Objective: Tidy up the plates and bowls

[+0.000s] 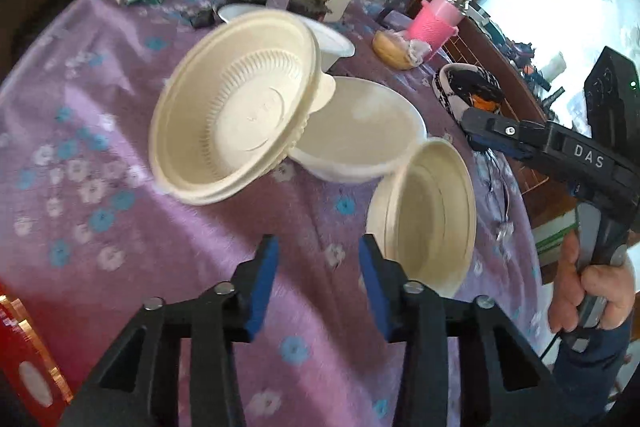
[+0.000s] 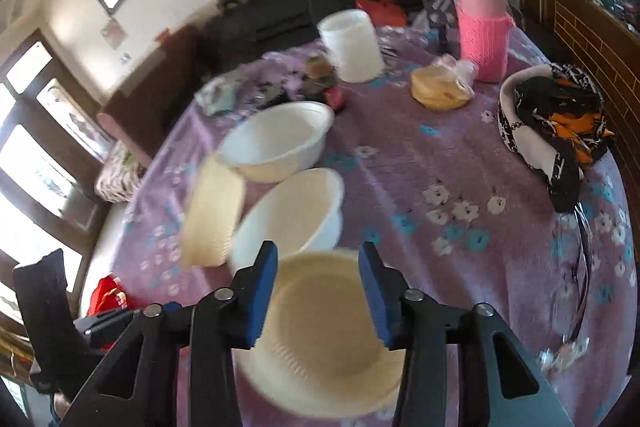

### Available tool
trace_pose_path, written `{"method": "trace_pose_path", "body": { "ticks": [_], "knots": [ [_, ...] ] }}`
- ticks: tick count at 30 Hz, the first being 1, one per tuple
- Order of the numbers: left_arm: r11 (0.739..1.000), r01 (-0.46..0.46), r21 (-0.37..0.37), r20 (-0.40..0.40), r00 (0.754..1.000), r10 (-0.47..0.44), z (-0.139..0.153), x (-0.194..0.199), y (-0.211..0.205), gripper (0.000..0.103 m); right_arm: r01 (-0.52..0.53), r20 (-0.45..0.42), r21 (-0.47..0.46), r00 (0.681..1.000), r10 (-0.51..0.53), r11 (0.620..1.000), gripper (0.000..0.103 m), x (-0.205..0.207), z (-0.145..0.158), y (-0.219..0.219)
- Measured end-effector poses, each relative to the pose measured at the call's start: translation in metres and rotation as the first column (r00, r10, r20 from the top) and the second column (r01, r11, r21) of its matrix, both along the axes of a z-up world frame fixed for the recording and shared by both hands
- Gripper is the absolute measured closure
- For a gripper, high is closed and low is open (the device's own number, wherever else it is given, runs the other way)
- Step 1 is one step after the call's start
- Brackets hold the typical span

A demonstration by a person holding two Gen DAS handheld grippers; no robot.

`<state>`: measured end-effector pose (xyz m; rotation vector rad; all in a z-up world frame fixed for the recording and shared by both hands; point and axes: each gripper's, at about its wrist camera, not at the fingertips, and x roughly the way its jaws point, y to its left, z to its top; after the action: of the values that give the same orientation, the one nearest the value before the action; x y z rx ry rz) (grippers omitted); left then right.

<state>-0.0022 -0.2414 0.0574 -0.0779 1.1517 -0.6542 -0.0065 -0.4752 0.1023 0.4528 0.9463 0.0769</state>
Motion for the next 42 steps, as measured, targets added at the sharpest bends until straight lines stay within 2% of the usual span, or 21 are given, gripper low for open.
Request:
{"method": "trace_pose_path", "body": {
  "ticks": [4,6,8,10,14,15,16,18,22,24,27,31,33,35,38,42],
  "knots": [
    [0.999,-0.043,-0.011,-0.027,0.999,0.043,-0.008,0.023,-0.011,0.066,-0.006,-0.051,0.051,0.999,0.009,0.999,0.06,0.03,-0.019,-0.014],
    [0.997,-0.077,-0.008,-0.034,0.996,0.077,-0.013,0.036,-0.014,0.066,-0.02,-0.073,0.052,0.997,0.024,0.998,0.062,0.044,-0.027,-0.015],
    [0.995,-0.099,-0.027,-0.073,0.993,0.097,-0.02,0.049,-0.017,0.066,-0.028,-0.086,0.05,0.996,0.033,0.998,0.066,0.054,-0.033,-0.016],
    [0.991,-0.133,-0.009,-0.073,0.989,0.132,-0.025,0.06,-0.02,0.066,-0.053,-0.099,0.053,0.993,0.058,0.997,0.077,0.064,-0.038,-0.013],
    [0.983,-0.179,-0.036,-0.128,0.977,0.173,-0.042,0.078,-0.025,0.066,-0.093,-0.115,0.028,0.989,0.096,0.995,0.087,0.075,-0.046,-0.007],
    [0.983,-0.179,-0.038,-0.135,0.976,0.172,-0.046,0.081,-0.027,0.07,-0.1,-0.119,0.014,0.988,0.101,0.995,0.088,0.075,-0.048,-0.004],
    [0.984,-0.172,-0.038,-0.14,0.976,0.165,-0.05,0.083,-0.03,0.084,-0.109,-0.12,0.011,0.987,0.11,0.994,0.089,0.075,-0.051,-0.002],
    [0.985,-0.165,-0.045,-0.147,0.977,0.156,-0.055,0.082,-0.033,0.089,-0.112,-0.111,0.012,0.987,0.112,0.994,0.091,0.073,-0.054,-0.002],
    [0.987,-0.147,-0.059,-0.112,0.984,0.14,-0.041,0.076,-0.038,0.089,-0.091,-0.075,0.022,0.993,0.092,0.996,0.093,0.064,-0.048,-0.007],
    [0.991,-0.12,-0.057,-0.054,0.992,0.117,-0.02,0.066,-0.038,0.088,-0.085,-0.057,0.026,0.995,0.086,0.996,0.093,0.062,-0.041,-0.01],
    [0.995,-0.09,-0.053,0.047,0.995,0.092,0.014,0.048,-0.032,0.088,-0.076,0.009,0.028,0.997,0.076,0.997,0.093,0.047,-0.015,-0.011],
    [0.998,-0.043,-0.055,0.115,0.992,0.049,0.046,0.018,-0.01,0.088,-0.096,0.093,0.052,0.991,0.091,0.994,0.093,0.014,0.019,-0.001],
    [0.999,-0.02,-0.03,0.147,0.989,0.025,0.055,-0.001,0.001,0.088,-0.118,0.12,0.07,0.987,0.109,0.991,0.092,-0.005,0.031,0.009],
    [1.0,-0.019,-0.017,0.158,0.987,0.021,0.058,-0.02,0.021,0.088,-0.15,0.128,0.079,0.982,0.139,0.986,0.091,-0.022,0.038,0.024],
    [1.0,-0.024,0.013,0.149,0.989,0.022,0.05,-0.04,0.044,0.088,-0.194,0.113,0.105,0.977,0.182,0.975,0.09,-0.047,0.031,0.051],
    [0.998,-0.033,0.055,0.081,0.996,0.029,0.022,-0.067,0.074,0.088,-0.236,0.042,0.194,0.972,0.232,0.952,0.089,-0.068,-0.003,0.083]
  ]
}}
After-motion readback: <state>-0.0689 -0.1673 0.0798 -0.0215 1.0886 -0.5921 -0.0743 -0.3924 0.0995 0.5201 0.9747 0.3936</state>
